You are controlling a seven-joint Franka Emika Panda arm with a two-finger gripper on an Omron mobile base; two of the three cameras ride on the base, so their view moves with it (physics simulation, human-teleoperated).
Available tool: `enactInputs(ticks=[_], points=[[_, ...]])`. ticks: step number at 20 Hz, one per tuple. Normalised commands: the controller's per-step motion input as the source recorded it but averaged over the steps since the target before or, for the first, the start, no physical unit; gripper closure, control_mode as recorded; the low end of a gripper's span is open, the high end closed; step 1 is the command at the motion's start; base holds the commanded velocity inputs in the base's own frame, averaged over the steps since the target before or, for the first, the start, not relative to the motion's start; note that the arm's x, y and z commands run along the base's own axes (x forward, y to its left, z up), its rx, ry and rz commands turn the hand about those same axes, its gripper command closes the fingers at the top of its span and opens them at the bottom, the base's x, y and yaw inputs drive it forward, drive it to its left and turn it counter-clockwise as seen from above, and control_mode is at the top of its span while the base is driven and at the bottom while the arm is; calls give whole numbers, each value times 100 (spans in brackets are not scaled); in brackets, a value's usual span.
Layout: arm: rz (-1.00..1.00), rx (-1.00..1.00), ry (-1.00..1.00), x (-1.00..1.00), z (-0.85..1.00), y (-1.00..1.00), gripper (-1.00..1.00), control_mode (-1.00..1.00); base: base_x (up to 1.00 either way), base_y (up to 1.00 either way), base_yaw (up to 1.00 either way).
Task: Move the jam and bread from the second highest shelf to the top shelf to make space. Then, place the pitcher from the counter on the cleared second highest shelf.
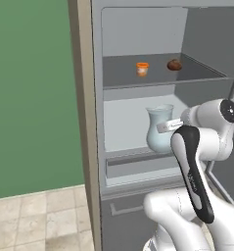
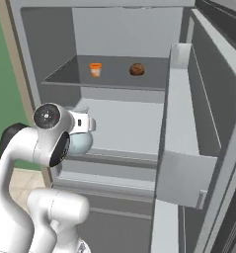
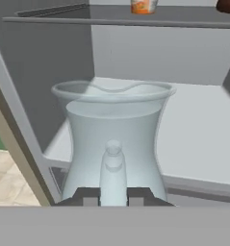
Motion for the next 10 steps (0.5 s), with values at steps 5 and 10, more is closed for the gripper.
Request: enactInputs(ticks=[5, 10], points=[[0, 0, 0, 0, 0, 0, 100, 100, 20, -28, 16], [0, 0, 0, 0, 0, 0, 100, 100, 29, -24, 4]])
